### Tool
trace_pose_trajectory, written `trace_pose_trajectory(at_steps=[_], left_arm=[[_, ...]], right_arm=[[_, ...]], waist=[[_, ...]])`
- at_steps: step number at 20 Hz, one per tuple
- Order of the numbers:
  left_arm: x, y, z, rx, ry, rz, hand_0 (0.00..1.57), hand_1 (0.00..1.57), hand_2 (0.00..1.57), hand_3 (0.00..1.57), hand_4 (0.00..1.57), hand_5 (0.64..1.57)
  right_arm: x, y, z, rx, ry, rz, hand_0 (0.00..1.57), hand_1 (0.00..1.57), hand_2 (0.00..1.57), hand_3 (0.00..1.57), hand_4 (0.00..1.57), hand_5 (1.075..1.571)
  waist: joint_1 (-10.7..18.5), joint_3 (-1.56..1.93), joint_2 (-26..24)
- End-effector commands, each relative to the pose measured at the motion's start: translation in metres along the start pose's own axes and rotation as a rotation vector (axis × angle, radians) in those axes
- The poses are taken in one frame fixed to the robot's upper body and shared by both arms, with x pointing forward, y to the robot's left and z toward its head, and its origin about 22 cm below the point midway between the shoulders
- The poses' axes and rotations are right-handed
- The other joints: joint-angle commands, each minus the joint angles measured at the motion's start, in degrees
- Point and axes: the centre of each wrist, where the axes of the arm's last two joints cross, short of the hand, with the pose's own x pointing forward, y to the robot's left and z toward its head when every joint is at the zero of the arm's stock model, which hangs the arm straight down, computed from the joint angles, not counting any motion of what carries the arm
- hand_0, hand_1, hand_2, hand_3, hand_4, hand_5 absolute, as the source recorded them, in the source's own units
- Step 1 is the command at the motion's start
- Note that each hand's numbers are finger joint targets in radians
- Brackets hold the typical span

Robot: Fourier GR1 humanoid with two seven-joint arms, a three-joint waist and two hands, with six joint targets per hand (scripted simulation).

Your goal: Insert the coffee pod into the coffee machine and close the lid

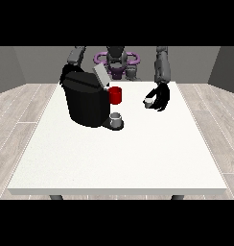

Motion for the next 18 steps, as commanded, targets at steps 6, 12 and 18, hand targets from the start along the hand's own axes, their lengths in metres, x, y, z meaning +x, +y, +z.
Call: trace_pose_trajectory(at_steps=[6,12,18], left_arm=[[0.014,0.009,-0.014,-0.039,-0.04,-0.087,1.23,1.23,1.36,1.31,0.47,1.571],[0.054,0.044,-0.04,-0.034,-0.187,-0.028,1.45,1.45,1.45,1.39,0.62,1.571],[0.077,0.059,-0.046,-0.106,-0.242,-0.011,1.24,1.24,1.33,1.32,0.53,1.571]], right_arm=[[-0.008,-0.006,-0.006,-0.024,0.006,-0.012,0.0,0.0,0.0,0.0,0.43,1.571],[-0.008,0.015,-0.004,-0.011,0.039,-0.005,0.0,0.0,0.0,0.0,0.5,1.571],[-0.02,-0.012,-0.008,-0.014,0.109,0.001,0.0,0.0,0.0,0.0,0.44,1.571]], waist=[[1.06,-0.15,-0.22],[0.07,-0.16,-0.77],[1.8,-0.15,-4.63]])
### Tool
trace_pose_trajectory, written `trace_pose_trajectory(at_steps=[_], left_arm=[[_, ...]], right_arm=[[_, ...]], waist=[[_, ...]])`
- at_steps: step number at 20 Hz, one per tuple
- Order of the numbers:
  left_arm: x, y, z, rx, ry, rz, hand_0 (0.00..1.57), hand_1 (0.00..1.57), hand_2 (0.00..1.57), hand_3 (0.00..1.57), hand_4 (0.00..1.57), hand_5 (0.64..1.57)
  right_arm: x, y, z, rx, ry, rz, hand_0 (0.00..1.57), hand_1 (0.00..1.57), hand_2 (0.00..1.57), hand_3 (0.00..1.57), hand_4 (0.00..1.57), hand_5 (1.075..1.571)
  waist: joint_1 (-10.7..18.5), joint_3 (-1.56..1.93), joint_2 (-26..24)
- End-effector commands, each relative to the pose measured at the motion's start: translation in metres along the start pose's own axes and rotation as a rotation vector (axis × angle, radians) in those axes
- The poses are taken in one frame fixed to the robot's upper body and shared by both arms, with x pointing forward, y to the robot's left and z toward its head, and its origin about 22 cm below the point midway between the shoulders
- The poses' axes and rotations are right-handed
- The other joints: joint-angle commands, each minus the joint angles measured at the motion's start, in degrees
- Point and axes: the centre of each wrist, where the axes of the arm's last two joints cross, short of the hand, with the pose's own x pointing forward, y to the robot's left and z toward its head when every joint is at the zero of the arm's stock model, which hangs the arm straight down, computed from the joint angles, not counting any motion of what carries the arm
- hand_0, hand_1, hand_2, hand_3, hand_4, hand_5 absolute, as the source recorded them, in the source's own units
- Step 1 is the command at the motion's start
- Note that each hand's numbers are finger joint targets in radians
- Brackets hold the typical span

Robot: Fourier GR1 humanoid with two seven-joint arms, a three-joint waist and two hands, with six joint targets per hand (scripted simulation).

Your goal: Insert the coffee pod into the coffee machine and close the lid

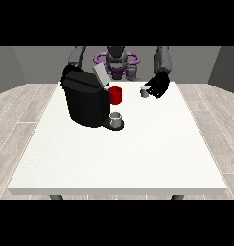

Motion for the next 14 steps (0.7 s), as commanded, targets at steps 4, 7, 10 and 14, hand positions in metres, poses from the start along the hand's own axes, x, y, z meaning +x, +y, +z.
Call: trace_pose_trajectory(at_steps=[4,7,10,14], left_arm=[[0.042,0.041,-0.025,0.027,-0.082,-0.004,1.25,1.25,1.33,1.29,0.57,1.571],[0.049,0.071,-0.028,0.009,-0.101,-0.005,1.27,1.27,1.34,1.29,0.55,1.571],[0.042,0.085,-0.026,0.038,-0.092,0.001,1.27,1.27,1.34,1.29,0.55,1.571],[0.056,0.116,-0.031,0.12,-0.1,-0.029,1.26,1.26,1.33,1.28,0.54,1.571]], right_arm=[[0.012,0.016,-0.009,0.045,-0.026,-0.015,0.0,0.0,0.0,0.0,0.49,1.571],[-0.004,-0.014,-0.005,0.023,-0.013,-0.02,0.0,0.0,0.0,0.0,0.48,1.571],[0.006,-0.002,-0.003,0.046,-0.054,-0.029,0.0,0.0,0.0,0.0,0.5,1.571],[0.023,0.02,-0.009,0.072,-0.073,-0.02,0.0,0.0,0.0,0.0,0.52,1.571]], waist=[[-2.11,-0.03,-0.25],[-1.77,-0.01,-0.51],[-3.67,-0.03,0.0],[-5.51,-0.03,2.65]])
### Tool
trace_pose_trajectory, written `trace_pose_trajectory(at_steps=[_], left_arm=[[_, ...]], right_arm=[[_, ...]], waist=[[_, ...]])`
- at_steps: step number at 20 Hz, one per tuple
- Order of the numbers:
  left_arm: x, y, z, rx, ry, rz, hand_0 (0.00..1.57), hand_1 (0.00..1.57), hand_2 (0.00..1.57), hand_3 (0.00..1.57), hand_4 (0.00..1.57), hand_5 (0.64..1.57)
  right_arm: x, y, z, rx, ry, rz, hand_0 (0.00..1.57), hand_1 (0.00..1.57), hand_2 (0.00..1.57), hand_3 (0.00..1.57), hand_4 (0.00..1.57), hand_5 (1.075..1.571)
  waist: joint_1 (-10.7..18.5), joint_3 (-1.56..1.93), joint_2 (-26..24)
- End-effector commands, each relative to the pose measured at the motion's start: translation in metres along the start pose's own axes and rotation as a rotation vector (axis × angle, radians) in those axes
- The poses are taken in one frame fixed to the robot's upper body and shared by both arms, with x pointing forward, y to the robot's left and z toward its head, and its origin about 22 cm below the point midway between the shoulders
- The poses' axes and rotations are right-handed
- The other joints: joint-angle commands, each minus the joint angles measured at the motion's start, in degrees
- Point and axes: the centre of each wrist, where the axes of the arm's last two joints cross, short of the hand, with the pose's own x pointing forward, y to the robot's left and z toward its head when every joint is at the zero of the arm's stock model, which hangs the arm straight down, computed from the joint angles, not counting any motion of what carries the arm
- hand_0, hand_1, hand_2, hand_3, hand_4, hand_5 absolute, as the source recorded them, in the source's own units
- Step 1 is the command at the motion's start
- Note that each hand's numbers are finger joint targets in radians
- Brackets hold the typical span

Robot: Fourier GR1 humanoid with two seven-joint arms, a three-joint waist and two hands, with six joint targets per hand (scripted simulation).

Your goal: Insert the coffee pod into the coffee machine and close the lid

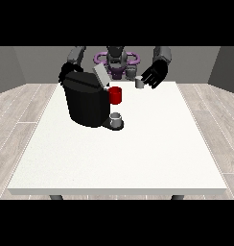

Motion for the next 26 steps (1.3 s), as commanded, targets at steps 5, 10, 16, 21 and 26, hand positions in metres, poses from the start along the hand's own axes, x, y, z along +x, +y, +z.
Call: trace_pose_trajectory(at_steps=[5,10,16,21,26], left_arm=[[0.029,0.053,-0.017,0.097,0.023,0.044,1.27,1.27,1.31,1.24,0.51,1.571],[0.037,0.087,-0.016,0.145,-0.032,0.013,1.28,1.28,1.33,1.27,0.48,1.571],[0.074,0.086,-0.031,0.149,-0.034,-0.033,1.26,1.26,1.31,1.24,0.51,1.571],[0.069,0.057,-0.034,0.116,-0.063,-0.009,1.31,1.31,1.33,1.24,0.49,1.571],[0.057,0.081,-0.027,0.141,-0.034,-0.023,1.3,1.3,1.33,1.23,0.5,1.571]], right_arm=[[0.021,0.024,-0.002,0.064,-0.026,0.022,0.0,0.0,0.0,0.0,0.51,1.571],[0.028,0.009,-0.007,0.055,-0.089,0.026,0.0,0.0,0.0,0.0,0.5,1.571],[0.032,0.012,-0.016,0.018,-0.102,0.032,0.0,0.0,0.0,0.0,0.46,1.571],[0.032,0.014,-0.015,-0.032,-0.094,0.025,0.0,0.0,0.0,0.0,0.48,1.571],[0.027,-0.002,-0.008,-0.001,-0.109,0.016,0.0,0.0,0.0,0.0,0.53,1.571]], waist=[[-5.03,-0.01,1.46],[-5.72,0.0,4.5],[-5.57,0.03,5.5],[-4.52,0.02,5.67],[-6.29,0.02,7.2]])
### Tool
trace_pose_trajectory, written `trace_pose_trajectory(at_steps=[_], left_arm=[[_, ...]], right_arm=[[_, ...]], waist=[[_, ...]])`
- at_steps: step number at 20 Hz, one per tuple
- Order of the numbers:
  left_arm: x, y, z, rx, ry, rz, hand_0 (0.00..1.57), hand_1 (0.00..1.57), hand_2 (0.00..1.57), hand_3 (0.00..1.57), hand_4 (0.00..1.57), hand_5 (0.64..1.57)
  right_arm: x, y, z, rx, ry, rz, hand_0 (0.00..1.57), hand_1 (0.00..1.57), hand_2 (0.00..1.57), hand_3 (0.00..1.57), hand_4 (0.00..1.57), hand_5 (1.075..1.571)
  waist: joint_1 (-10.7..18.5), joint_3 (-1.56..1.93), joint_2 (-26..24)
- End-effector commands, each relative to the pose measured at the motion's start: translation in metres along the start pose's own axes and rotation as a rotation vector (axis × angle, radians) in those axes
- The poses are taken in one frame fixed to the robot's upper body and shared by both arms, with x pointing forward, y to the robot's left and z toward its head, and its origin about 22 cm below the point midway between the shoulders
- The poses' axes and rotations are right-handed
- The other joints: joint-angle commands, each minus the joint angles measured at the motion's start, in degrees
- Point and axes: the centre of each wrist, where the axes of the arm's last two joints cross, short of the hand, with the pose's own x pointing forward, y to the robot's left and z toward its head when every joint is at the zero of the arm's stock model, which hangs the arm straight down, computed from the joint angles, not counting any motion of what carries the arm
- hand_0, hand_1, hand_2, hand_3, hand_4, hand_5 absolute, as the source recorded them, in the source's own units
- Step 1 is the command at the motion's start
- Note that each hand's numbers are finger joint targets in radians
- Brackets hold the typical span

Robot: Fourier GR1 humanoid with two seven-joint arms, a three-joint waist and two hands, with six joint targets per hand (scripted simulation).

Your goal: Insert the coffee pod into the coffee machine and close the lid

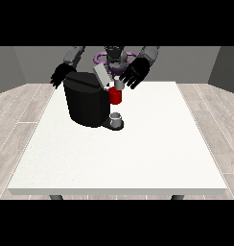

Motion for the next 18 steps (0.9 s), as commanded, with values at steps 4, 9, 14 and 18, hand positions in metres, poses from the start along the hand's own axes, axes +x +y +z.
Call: trace_pose_trajectory(at_steps=[4,9,14,18], left_arm=[[0.007,0.006,-0.003,-0.017,-0.028,-0.015,1.23,1.23,1.28,1.21,0.51,1.571],[0.004,-0.019,-0.003,0.003,-0.025,-0.027,1.18,1.18,1.25,1.18,0.49,1.571],[-0.004,-0.001,-0.002,-0.01,-0.002,-0.015,1.19,1.19,1.27,1.2,0.51,1.571],[-0.001,-0.007,-0.003,-0.023,0.015,-0.018,1.16,1.16,1.24,1.18,0.49,1.571]], right_arm=[[0.006,-0.026,-0.01,-0.01,-0.013,-0.02,0.0,0.0,0.0,0.0,0.51,1.571],[0.004,0.009,0.004,0.009,-0.048,-0.009,0.0,0.0,0.0,0.0,0.54,1.571],[0.004,0.019,0.016,0.018,-0.012,-0.036,0.0,0.0,0.0,0.0,0.46,1.571],[0.006,-0.005,0.004,0.01,-0.003,-0.011,0.0,0.0,0.0,0.0,0.45,1.571]], waist=[[0.44,0.01,0.52],[-0.95,-0.01,1.64],[-1.67,-0.02,0.62],[-1.38,-0.01,0.89]])
